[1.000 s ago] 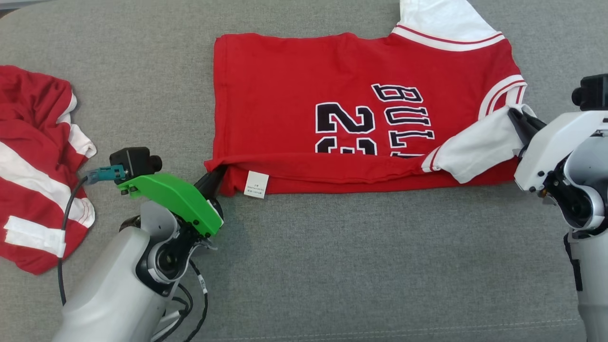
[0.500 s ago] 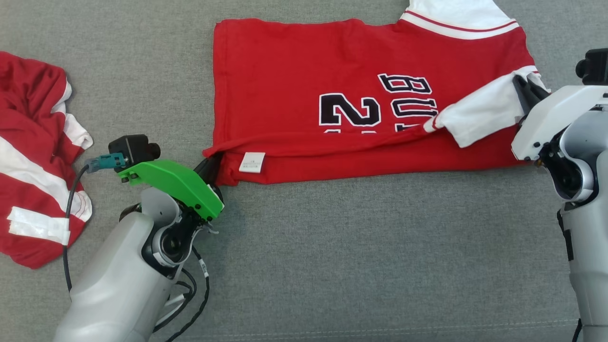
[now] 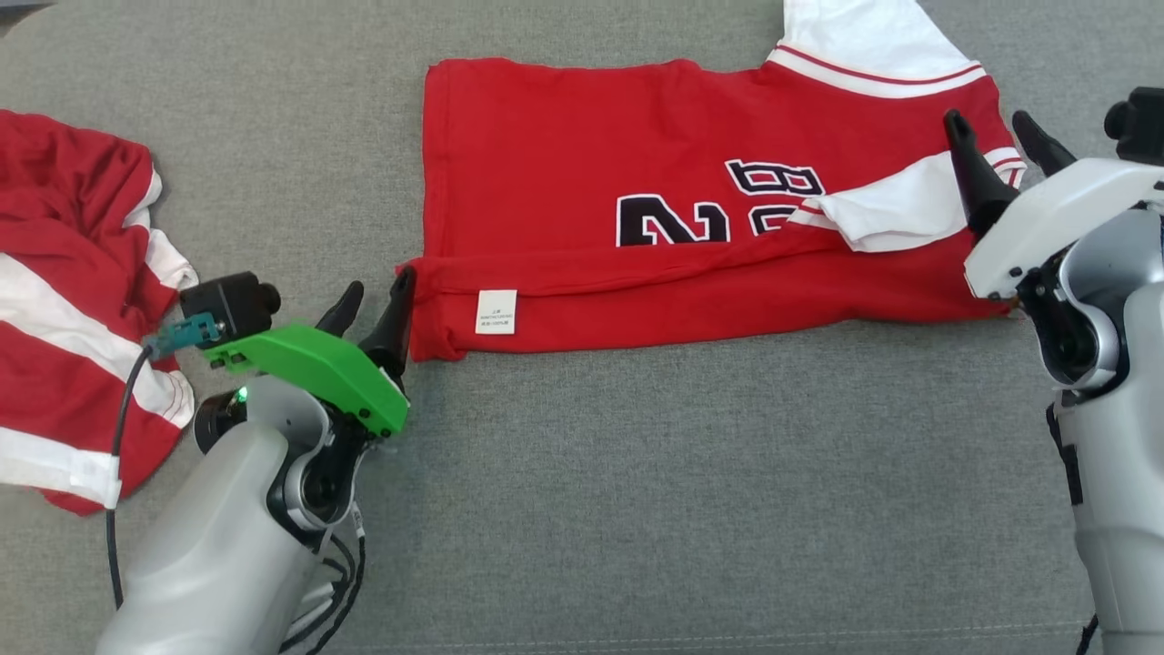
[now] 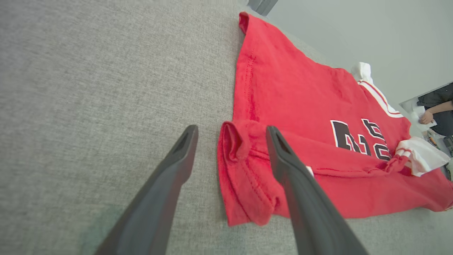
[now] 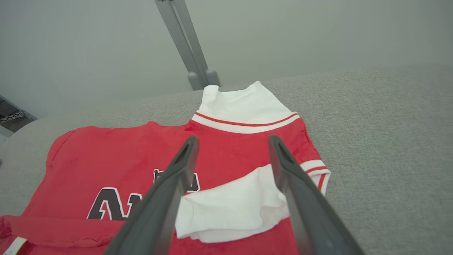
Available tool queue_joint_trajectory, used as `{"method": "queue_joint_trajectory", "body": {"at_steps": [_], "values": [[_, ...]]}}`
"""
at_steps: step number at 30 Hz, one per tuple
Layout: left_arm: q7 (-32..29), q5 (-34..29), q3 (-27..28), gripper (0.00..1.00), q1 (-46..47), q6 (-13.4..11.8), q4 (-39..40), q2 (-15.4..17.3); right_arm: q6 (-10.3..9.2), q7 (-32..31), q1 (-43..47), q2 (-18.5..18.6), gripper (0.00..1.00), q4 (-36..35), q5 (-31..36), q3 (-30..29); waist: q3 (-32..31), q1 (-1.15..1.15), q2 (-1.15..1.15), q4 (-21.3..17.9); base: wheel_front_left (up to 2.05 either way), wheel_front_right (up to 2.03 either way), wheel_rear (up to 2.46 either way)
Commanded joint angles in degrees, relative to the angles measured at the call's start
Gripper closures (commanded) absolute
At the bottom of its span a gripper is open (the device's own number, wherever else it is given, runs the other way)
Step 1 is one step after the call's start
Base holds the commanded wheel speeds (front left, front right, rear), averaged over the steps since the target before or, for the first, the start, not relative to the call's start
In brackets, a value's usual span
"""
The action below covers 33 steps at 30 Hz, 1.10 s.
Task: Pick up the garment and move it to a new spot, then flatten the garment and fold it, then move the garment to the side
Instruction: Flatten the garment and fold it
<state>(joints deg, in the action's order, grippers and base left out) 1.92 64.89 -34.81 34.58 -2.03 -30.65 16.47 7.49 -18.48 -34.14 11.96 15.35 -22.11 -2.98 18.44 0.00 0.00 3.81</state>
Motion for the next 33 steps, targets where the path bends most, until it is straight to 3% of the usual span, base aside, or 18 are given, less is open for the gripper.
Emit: {"method": "queue_joint_trajectory", "body": {"at_steps": [1, 7, 14, 22, 33], "values": [[1.0, -1.0, -0.3, 0.0, -1.6, -0.1, 0.2, 0.7, 0.01, -0.1, 2.1, 0.3, 0.0, -0.6, -0.2, -0.5, -1.3, 0.0, 0.0, -0.2, 0.0, 0.0, 0.0], [4.5, -6.4, -3.5, 0.0, -5.7, -2.8, 2.3, 2.8, 0.01, -3.9, 9.2, 0.0, 0.0, -4.4, 4.2, -4.1, -3.3, 0.0, 0.0, -0.7, 0.0, 0.0, 0.0], [5.4, -10.5, -6.7, 0.0, -8.4, -6.5, 4.2, 3.4, 0.01, -12.1, 14.6, -2.9, 0.0, -7.8, 9.5, -8.9, -3.9, 0.0, 0.0, -1.3, 0.0, 0.0, 0.0], [4.1, -13.8, -9.1, 0.0, -5.2, -9.9, 3.4, 1.7, 0.01, -17.2, 10.8, -4.2, 0.0, -8.0, 14.6, -10.4, -3.1, 0.0, 0.0, -1.5, 0.0, 0.0, 0.0], [-0.6, -13.9, -10.4, 0.0, -1.0, -12.2, 0.7, 0.0, 0.01, -26.8, 2.3, -1.3, 0.0, -2.9, 15.5, -7.3, -1.9, 0.0, 0.0, -1.2, 0.0, 0.0, 0.0]]}}
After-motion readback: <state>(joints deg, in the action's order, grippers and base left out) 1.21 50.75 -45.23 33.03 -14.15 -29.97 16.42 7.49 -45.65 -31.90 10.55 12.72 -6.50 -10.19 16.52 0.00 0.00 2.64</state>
